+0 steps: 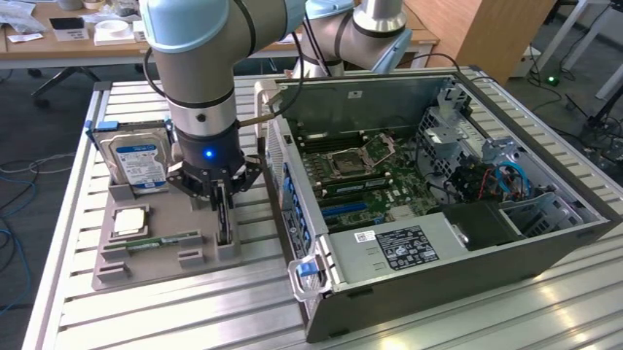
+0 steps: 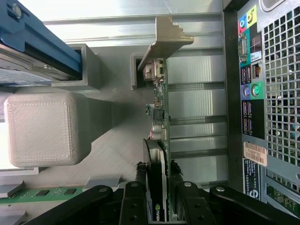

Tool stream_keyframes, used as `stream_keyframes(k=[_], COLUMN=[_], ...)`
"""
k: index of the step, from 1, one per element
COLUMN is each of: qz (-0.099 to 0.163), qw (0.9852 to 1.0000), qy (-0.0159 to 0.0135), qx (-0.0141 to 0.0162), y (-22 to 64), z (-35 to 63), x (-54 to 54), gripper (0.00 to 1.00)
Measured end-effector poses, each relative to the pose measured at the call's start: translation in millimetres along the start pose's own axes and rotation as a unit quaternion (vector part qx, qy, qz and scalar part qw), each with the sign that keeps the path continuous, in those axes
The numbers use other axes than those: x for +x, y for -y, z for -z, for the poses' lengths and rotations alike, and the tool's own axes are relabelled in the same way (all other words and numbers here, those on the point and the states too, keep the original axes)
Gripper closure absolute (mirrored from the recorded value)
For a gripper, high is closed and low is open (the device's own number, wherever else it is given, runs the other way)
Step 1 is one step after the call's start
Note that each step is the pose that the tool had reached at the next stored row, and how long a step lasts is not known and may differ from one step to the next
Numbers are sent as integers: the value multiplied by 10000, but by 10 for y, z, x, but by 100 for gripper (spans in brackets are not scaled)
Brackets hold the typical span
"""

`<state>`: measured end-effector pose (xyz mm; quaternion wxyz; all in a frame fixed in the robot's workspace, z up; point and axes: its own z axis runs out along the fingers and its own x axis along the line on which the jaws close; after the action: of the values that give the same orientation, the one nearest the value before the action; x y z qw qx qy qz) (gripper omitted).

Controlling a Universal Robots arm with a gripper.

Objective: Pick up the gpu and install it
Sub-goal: 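Pick up the gpu and move the gpu toward the slot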

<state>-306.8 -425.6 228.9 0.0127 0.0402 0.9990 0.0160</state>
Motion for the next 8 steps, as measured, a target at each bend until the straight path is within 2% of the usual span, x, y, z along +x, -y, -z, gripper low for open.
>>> stream_keyframes(k=[4, 6, 8], qz=[0, 0, 0], qw=[10000, 10000, 10000], qy=[-2, 1, 0], qx=[0, 0, 0], y=[0, 0, 0], z=[0, 0, 0], x=[1, 0, 0], gripper=[68, 74, 74])
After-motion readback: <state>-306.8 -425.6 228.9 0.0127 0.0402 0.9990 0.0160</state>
